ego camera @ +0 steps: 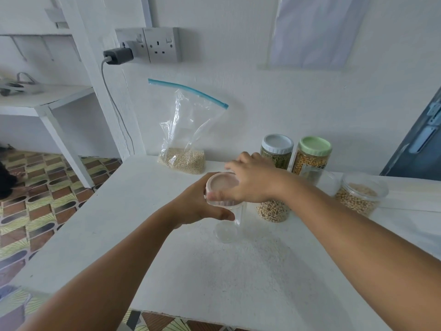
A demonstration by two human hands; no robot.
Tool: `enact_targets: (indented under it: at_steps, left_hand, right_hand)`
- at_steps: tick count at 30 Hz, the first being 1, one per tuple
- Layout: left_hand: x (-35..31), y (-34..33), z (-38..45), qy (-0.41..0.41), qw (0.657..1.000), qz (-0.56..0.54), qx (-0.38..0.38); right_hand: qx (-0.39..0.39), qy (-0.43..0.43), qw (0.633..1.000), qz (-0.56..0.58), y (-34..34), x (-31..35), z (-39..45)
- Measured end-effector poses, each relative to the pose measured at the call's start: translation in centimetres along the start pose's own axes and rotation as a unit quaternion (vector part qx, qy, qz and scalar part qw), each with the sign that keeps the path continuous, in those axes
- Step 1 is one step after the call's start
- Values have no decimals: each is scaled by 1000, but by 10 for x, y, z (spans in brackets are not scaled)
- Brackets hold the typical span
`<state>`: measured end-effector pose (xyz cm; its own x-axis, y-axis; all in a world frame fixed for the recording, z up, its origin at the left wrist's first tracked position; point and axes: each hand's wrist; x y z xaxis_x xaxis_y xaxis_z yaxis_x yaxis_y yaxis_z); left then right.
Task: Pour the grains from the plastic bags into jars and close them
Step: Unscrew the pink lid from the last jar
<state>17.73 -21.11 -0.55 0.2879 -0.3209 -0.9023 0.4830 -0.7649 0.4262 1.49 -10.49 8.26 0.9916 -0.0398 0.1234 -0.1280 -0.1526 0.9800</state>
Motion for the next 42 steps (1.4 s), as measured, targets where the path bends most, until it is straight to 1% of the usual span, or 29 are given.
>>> enact_targets:
  at_steps: [2,5,10,12,14,16,19,20,21,23,24,25,26,30,31,37,40,42]
  left_hand:
    - [1,-1,1,3,1000,-9,-2]
    - [1,-1,1,-6,1000,-10,2]
    - [0,-1,1,-11,1000,-6,12]
    - [1,-1,1,0,1000,-2,11]
    - [1,0,1,12,1000,3,8]
    - [3,0,2,18,1000,17,4]
    - [7,1,4,24,999,35,-9]
    - [8,1,4,28,999,40,-11]
    - [8,1,4,30,999,42,-11]
    - [8,1,5,30,999,43,-11]
    - [7,1,4,32,999,40,-13]
    - [6,1,4,33,999,38,-15]
    - [6,0,4,34,999,38,-17]
    - [6,0,6,34,998,40,-20]
    - [6,0,7,36,998,41,-22]
    - [5,-1,6,37,998,43,-20]
    - [5,-1,7,41,998,45,-21]
    - [4,-2,7,42,998,44,-24]
  right_hand:
    - [-21,-5,999,-31,-6,3,1]
    - [-29,25,999,7,-4,2,3]
    - [-11,88,995,49,6,-1,5]
    - [-25,109,990,81,15,-4,2]
    - [-52,122,979,153,21,-11,-3]
    - [-85,123,960,236,19,-19,-11]
    - [-141,106,934,311,-1,-30,-29]
    - [-167,98,919,343,-11,-35,-35]
    - [-197,88,899,382,-21,-39,-42]
    - [-260,65,845,463,-42,-48,-54]
    - [-278,50,819,500,-54,-52,-61]
    - [-283,36,801,527,-64,-54,-66]
    - [-279,22,795,539,-75,-56,-72]
    - [-259,-22,796,546,-121,-60,-90]
    - [-253,-32,802,540,-130,-61,-93]
    - [-169,-106,879,433,-172,-71,-101]
    - [-152,-147,923,322,-178,-78,-98]
    - [-119,-182,945,243,-177,-79,-98]
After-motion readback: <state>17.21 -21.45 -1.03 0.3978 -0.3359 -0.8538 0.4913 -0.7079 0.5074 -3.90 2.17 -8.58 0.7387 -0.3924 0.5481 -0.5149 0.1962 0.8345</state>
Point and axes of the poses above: each hand's wrist, its own z-axis towards the middle knuckle, its own y-axis out of the back of the hand, x = y × z, and after that the axes turned 7 degrees about y, right-handed
